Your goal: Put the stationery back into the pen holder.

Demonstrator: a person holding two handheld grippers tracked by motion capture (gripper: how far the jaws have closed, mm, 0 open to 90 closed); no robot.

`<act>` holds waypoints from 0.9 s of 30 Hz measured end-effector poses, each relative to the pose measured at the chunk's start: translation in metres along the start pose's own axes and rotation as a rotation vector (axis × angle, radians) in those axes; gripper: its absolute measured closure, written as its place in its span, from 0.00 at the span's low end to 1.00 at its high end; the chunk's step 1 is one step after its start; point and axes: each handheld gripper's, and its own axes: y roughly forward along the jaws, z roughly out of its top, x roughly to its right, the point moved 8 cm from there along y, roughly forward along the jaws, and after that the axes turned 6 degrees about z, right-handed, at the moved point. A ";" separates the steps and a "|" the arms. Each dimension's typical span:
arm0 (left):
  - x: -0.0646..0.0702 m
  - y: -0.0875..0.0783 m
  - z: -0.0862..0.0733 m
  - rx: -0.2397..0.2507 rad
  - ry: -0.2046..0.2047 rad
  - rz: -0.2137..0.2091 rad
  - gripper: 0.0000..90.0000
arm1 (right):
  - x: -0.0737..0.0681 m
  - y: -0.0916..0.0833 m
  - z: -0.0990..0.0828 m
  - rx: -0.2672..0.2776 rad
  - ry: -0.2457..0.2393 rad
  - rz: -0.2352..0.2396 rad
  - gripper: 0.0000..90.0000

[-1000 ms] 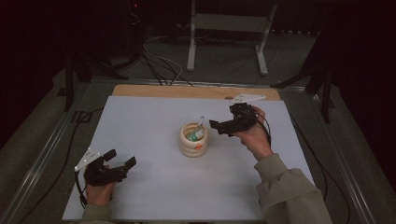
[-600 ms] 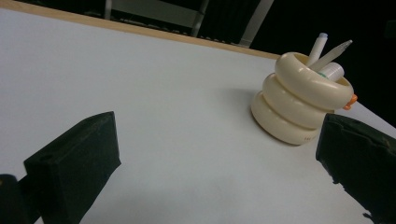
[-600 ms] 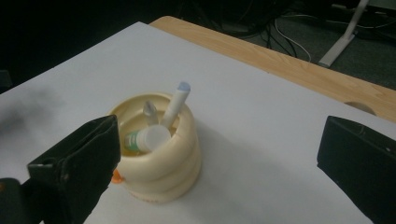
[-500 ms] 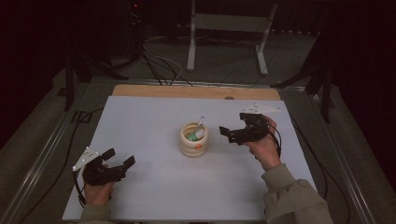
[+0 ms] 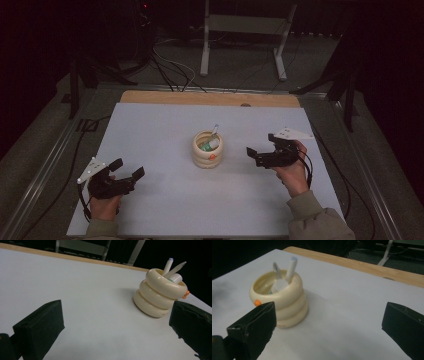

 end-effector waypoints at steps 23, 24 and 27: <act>0.009 -0.005 0.007 0.007 0.105 0.025 0.00 | 0.009 -0.040 -0.046 0.015 -0.032 -0.118 0.00; 0.010 -0.005 0.007 0.008 0.117 0.030 0.00 | 0.009 -0.042 -0.048 0.022 -0.029 -0.120 0.00; 0.010 -0.005 0.007 0.009 0.127 0.032 0.00 | 0.010 -0.049 -0.056 0.060 -0.038 -0.120 0.00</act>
